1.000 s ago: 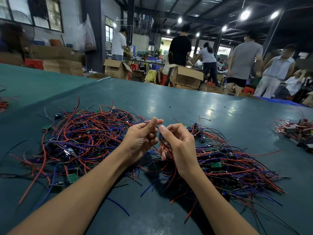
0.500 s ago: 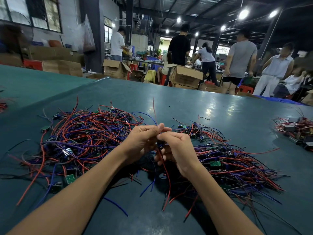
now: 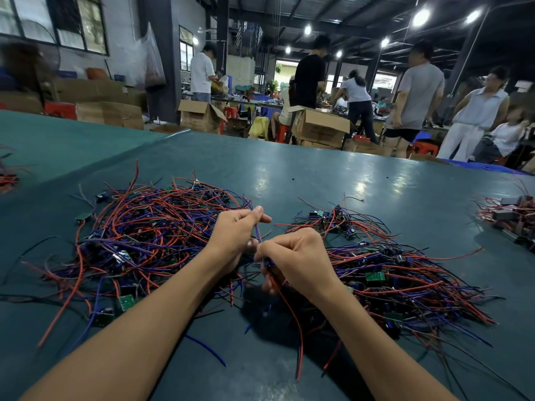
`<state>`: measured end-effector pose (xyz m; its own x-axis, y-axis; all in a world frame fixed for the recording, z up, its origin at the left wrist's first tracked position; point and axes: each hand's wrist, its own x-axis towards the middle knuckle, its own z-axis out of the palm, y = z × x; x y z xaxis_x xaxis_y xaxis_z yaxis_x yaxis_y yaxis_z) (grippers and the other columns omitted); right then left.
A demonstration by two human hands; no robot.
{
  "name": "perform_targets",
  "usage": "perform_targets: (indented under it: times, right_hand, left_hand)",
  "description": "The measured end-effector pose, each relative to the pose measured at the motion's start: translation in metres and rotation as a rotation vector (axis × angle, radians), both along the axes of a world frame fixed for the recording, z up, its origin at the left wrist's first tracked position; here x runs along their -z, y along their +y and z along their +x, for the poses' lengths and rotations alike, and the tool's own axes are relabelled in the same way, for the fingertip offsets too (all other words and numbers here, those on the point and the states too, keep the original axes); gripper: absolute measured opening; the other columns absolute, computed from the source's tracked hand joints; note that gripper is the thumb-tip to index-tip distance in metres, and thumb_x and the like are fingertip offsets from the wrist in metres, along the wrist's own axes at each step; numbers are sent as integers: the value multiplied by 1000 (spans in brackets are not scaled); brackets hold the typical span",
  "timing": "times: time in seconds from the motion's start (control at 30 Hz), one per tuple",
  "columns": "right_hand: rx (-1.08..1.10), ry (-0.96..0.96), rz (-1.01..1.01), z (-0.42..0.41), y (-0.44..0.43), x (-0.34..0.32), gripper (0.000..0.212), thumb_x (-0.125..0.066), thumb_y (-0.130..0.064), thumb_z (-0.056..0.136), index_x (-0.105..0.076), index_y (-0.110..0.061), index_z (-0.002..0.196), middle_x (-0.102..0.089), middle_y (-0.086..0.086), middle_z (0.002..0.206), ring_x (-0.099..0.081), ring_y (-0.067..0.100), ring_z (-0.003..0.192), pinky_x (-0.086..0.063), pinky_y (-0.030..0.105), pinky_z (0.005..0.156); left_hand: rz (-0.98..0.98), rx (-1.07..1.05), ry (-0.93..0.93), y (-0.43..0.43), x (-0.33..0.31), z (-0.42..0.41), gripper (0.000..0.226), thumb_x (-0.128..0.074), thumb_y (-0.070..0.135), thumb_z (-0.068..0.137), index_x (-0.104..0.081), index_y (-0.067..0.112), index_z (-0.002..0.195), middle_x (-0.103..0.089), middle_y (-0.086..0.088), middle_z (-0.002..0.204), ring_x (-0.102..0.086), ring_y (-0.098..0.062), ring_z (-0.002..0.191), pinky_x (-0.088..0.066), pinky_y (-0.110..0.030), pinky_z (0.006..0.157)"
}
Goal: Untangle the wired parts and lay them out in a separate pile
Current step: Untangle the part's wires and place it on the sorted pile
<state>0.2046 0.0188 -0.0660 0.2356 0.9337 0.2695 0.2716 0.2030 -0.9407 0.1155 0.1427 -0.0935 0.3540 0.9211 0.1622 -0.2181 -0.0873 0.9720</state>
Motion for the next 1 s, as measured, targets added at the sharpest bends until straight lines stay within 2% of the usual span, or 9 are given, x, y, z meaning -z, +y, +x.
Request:
perform_targets:
  times: [0.07, 0.2, 0.33, 0.4, 0.5, 0.67, 0.77, 0.87, 1.0]
  right_hand:
    - [-22, 4, 8, -3, -2, 0, 26, -63, 3, 83, -68, 3, 58, -58, 15, 50, -60, 28, 37, -51, 31, 41]
    - [-35, 26, 41, -5, -4, -1, 21, -66, -2, 79, -69, 4, 60, -60, 17, 51, -61, 30, 37, -50, 33, 41]
    - [23, 219, 70, -2, -2, -7, 20, -66, -5, 81, -72, 5, 65, -62, 20, 56, -61, 32, 43, -52, 34, 43]
    - [68, 327, 117, 2, 0, -11, 21, -65, -4, 88, -76, 2, 71, -67, 20, 63, -65, 32, 52, -57, 38, 49]
    - [160, 366, 153, 9, 2, -14, 17, -68, -11, 90, -81, -2, 83, -76, 18, 82, -71, 28, 73, -60, 39, 60]
    - [273, 299, 131, 20, 6, -10, 14, -73, -16, 87, -81, -7, 79, -64, -6, 61, -54, -2, 55, -43, 13, 57]
    - [184, 316, 42, 19, 5, -11, 14, -70, -20, 88, -84, -21, 87, -77, 1, 77, -70, 12, 74, -52, 25, 69]
    - [170, 292, 16, 19, 5, -12, 16, -69, -33, 93, -83, -27, 89, -68, 27, 85, -48, 27, 71, -39, 31, 59]
    - [172, 292, 78, 19, 10, -7, 28, -63, -34, 99, -80, -18, 83, -61, -3, 64, -47, 13, 55, -38, 26, 47]
  left_hand:
    - [-23, -43, 21, 2, 0, -1, 38, -60, 27, 102, -78, 13, 72, -65, -7, 75, -46, -17, 55, -40, -22, 46]
    - [-101, 40, -49, 1, -3, -3, 37, -55, 31, 104, -73, 0, 112, -28, 0, 58, -25, -9, 42, -27, -18, 36]
    - [-292, 169, -203, -4, -13, -6, 62, -42, 58, 102, -61, 6, 129, -36, 3, 59, -29, -7, 47, -29, -18, 37]
    - [-314, 302, -178, -10, -18, -9, 79, -38, 72, 94, -62, 5, 128, -49, -4, 71, -42, -18, 61, -43, -24, 48]
    - [-192, 449, -103, -19, -18, -6, 82, -49, 73, 90, -68, 0, 122, -55, -18, 102, -44, -32, 101, -50, -50, 98]
    - [-11, 484, 6, -29, -14, -7, 38, -69, 51, 87, -73, 15, 97, -64, -4, 83, -52, -14, 72, -37, -24, 57]
    - [-3, 503, -47, -26, -13, -11, 32, -75, 43, 85, -76, 13, 97, -65, -3, 82, -54, -11, 69, -42, -23, 59]
    - [-17, 524, -86, -26, -15, -12, 26, -76, 38, 86, -77, 13, 93, -69, -4, 84, -57, -11, 71, -46, -23, 62]
    - [-92, 452, -209, -24, -19, -8, 23, -73, 35, 86, -81, 13, 87, -75, -8, 86, -65, -17, 80, -51, -33, 74]
